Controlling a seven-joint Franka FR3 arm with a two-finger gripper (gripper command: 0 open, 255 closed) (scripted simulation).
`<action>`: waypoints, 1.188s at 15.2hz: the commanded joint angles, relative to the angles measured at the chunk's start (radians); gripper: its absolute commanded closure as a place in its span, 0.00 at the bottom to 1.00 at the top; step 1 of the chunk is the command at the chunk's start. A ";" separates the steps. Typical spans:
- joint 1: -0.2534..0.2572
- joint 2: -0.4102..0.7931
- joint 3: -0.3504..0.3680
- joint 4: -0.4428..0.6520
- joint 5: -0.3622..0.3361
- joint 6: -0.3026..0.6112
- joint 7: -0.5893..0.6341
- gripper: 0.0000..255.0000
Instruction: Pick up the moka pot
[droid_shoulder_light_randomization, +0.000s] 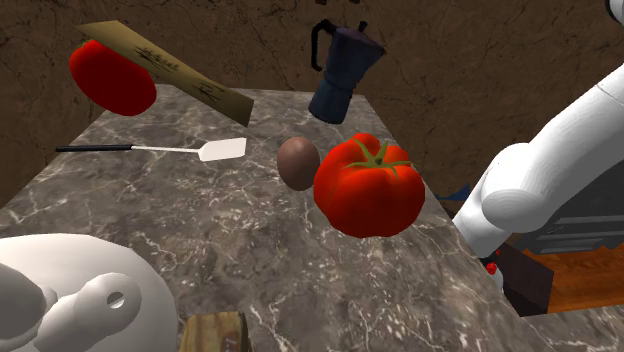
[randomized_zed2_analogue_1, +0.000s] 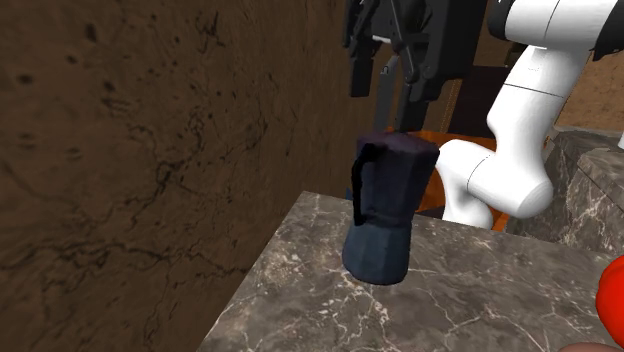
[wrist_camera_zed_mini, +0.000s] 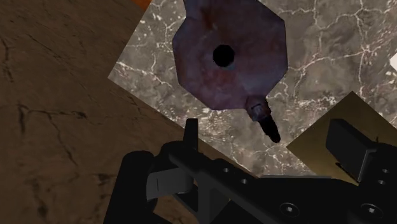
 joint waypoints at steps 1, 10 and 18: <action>0.001 -0.018 -0.002 -0.048 0.004 0.030 -0.002 0.00; 0.001 -0.040 -0.004 -0.107 0.008 0.069 -0.005 1.00; 0.000 -0.015 -0.001 -0.038 0.003 0.024 -0.001 1.00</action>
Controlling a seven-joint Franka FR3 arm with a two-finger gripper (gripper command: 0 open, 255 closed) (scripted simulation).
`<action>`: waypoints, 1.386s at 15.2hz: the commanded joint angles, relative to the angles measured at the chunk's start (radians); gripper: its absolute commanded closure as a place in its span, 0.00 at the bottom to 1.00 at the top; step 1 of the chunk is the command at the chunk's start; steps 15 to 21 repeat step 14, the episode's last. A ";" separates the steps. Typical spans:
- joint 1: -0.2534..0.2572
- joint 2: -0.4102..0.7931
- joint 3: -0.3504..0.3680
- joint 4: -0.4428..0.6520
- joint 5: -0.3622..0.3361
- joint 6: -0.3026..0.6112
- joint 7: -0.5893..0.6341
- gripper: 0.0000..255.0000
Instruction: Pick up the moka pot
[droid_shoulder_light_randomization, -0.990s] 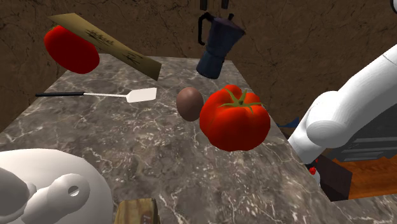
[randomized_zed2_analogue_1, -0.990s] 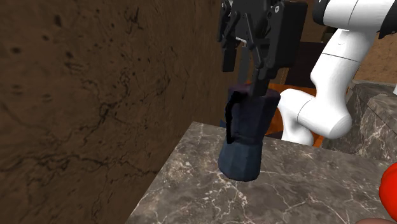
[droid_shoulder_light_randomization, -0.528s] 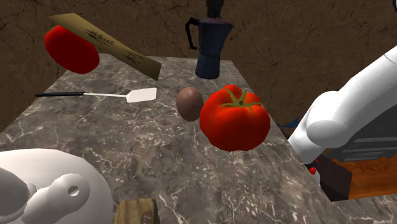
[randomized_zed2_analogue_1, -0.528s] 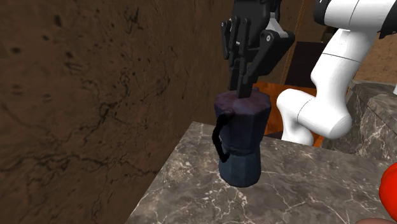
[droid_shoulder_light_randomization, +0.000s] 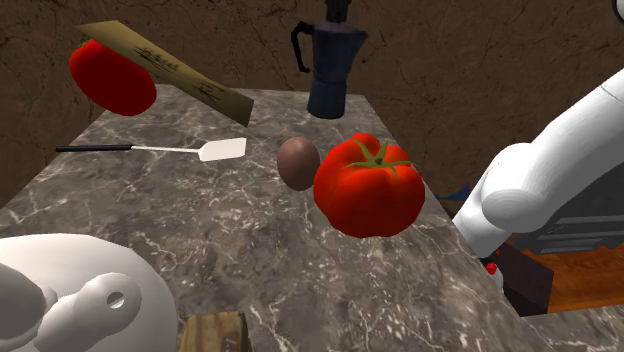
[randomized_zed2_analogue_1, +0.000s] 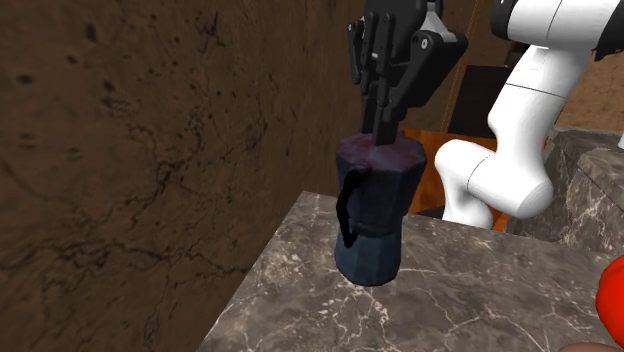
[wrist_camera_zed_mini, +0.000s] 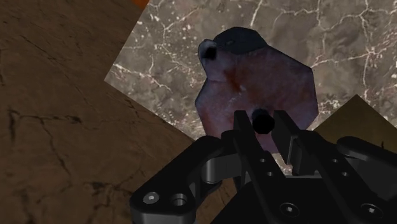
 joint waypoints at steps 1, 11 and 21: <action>-0.001 0.016 0.002 0.046 -0.003 -0.029 0.002 1.00; 0.002 0.127 0.018 0.319 -0.027 -0.195 0.019 1.00; 0.003 0.144 0.021 0.357 -0.031 -0.217 0.021 1.00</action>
